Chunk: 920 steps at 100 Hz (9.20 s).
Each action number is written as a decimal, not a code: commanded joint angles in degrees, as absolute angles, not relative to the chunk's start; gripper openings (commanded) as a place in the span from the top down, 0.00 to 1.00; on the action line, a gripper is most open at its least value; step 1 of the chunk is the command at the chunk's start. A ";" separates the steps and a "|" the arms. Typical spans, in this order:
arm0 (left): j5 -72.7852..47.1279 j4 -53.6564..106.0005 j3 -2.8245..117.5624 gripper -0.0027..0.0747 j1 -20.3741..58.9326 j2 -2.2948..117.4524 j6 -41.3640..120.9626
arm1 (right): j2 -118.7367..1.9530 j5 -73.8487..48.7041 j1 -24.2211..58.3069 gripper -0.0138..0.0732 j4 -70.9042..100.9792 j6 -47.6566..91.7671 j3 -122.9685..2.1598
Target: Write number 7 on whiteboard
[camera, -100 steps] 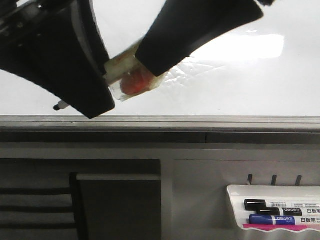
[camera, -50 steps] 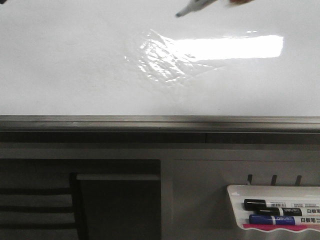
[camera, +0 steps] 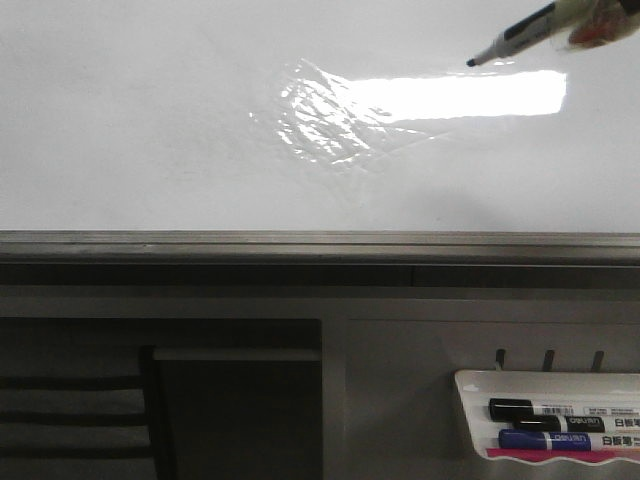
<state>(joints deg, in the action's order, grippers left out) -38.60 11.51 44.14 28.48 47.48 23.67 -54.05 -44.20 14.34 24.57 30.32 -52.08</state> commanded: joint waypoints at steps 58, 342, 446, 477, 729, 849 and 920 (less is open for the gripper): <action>-31.48 13.91 45.68 0.43 28.29 46.90 23.12 | -64.86 -38.11 16.85 0.89 29.57 27.87 -60.48; -23.92 14.17 61.29 0.43 51.25 76.77 42.02 | -64.18 -47.02 30.74 0.89 23.70 63.07 -62.05; -21.70 15.50 61.56 0.99 52.92 77.44 44.59 | -64.18 -48.86 30.64 0.75 23.91 62.56 -62.05; -25.69 15.41 61.56 0.99 49.43 77.44 43.58 | -60.56 -48.32 29.87 0.37 16.22 52.99 -62.05; -35.23 15.71 53.34 0.56 4.97 53.03 14.20 | -47.13 -53.97 7.02 0.66 6.92 10.28 -59.20; -16.68 15.94 27.82 0.99 4.97 28.52 14.31 | -28.84 -22.03 7.02 0.92 6.92 10.28 -32.86; -5.47 18.74 5.27 0.99 0.39 0.19 14.14 | -28.84 -22.03 7.02 0.92 6.92 10.28 -32.86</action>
<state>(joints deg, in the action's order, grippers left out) -13.53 16.87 6.75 0.50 0.83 14.69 -28.67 -26.33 7.31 7.10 10.39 -31.43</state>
